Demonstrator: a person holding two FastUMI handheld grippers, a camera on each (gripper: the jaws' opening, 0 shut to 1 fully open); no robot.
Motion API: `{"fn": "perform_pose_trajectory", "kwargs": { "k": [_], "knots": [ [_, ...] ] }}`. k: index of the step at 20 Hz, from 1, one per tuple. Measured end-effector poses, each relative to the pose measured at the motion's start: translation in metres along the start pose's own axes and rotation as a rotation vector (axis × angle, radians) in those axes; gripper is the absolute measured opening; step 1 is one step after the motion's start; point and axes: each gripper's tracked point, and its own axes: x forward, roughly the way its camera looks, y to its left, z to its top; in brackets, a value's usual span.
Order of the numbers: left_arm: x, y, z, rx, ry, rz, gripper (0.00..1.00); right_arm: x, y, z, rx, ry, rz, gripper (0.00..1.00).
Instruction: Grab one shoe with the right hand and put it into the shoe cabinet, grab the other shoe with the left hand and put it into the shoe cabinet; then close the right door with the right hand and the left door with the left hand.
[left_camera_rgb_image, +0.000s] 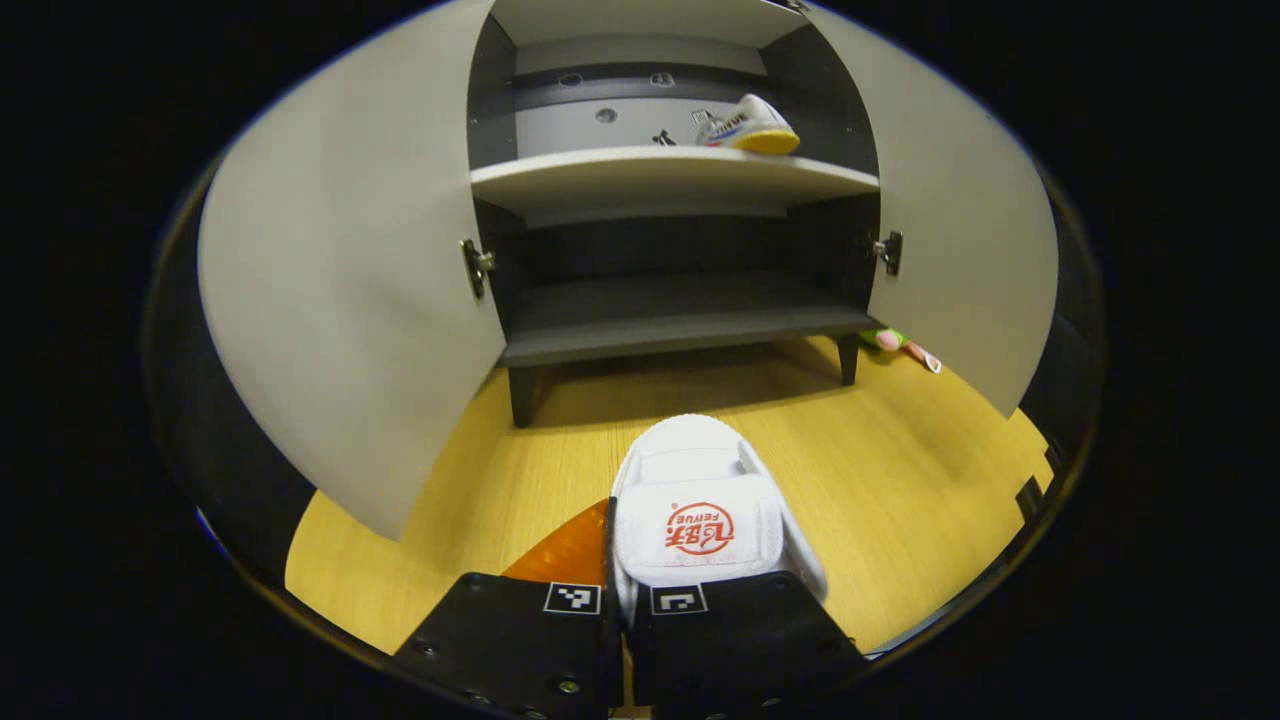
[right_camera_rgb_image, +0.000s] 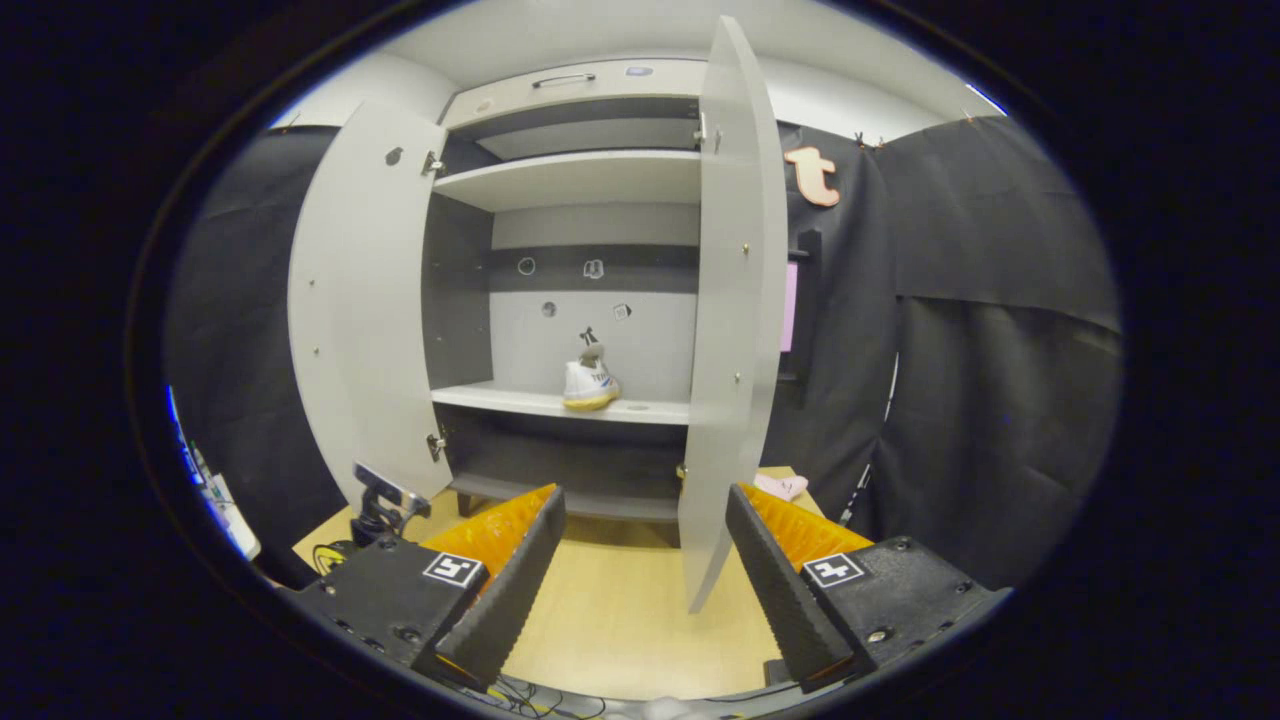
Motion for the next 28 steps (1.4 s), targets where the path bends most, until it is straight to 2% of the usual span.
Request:
{"fn": "perform_pose_trajectory", "kwargs": {
  "k": [7,11,14,20,25,28],
  "knots": [
    [-0.084,0.037,0.104,-0.030,-0.138,0.054,0.04,0.008,0.018,0.018,0.019,-0.049,0.055,1.00],
    [-0.108,0.045,0.154,-0.078,-0.199,0.083,0.04,0.017,0.034,0.028,0.026,-0.073,0.106,1.00],
    [-0.103,0.049,0.209,-0.072,-0.276,0.107,0.04,0.021,0.049,0.037,0.008,-0.091,0.152,1.00],
    [-0.047,0.044,0.306,-0.072,-0.366,0.117,0.04,0.032,0.071,0.037,-0.012,-0.086,0.264,1.00],
    [0.030,0.042,0.370,-0.063,-0.388,0.144,0.04,0.044,0.064,0.034,-0.045,-0.090,0.298,1.00],
    [0.080,0.036,0.390,-0.063,-0.365,0.139,0.04,0.051,0.061,0.029,-0.059,-0.068,0.309,1.00]
  ]
}}
